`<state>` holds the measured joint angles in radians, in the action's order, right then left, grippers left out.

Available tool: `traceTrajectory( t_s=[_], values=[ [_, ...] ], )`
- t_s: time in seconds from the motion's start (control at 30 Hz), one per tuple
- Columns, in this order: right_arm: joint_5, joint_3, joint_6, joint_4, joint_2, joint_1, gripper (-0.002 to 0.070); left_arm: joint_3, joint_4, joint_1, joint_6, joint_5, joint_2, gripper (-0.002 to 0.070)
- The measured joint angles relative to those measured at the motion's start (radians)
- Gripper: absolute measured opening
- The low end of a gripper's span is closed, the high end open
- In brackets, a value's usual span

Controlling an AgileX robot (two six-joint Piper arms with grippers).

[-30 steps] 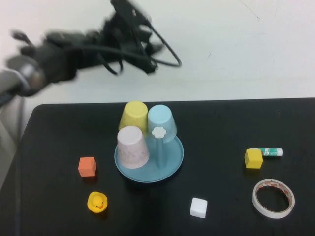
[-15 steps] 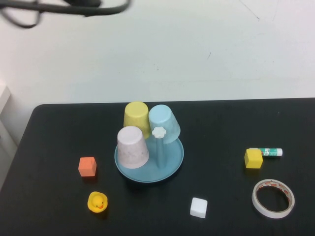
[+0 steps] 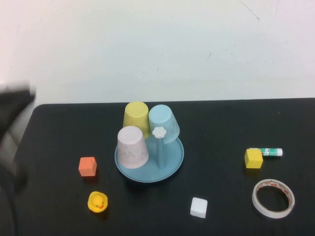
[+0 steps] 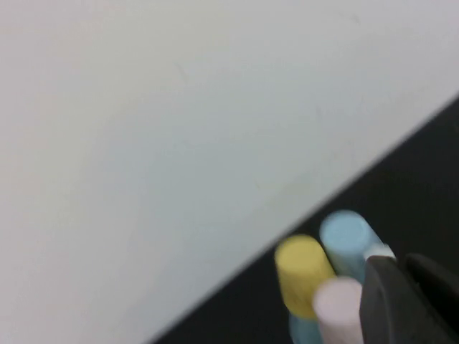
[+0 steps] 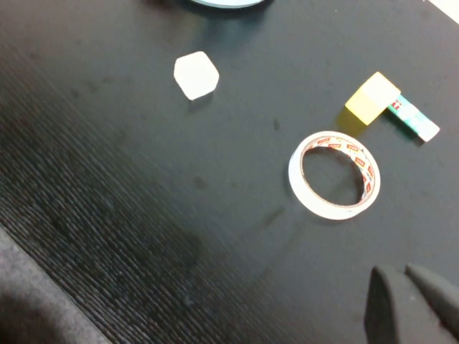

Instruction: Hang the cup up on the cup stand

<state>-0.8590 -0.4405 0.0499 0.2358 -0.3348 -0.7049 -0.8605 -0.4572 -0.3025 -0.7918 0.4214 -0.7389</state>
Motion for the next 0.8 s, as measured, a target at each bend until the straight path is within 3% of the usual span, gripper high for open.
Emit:
traceTrajectory(
  t_s=[0.37, 0.8],
  values=[
    [0.005, 0.0, 0.0, 0.0, 0.0, 0.0, 0.0, 0.41, -0.017, 0.0, 0.011, -0.168, 0.365, 0.0],
    [0.007, 0.0, -0.004, 0.0, 0.0, 0.0, 0.0, 0.634, -0.026, 0.0, 0.013, -0.143, 0.525, 0.0]
  ],
)
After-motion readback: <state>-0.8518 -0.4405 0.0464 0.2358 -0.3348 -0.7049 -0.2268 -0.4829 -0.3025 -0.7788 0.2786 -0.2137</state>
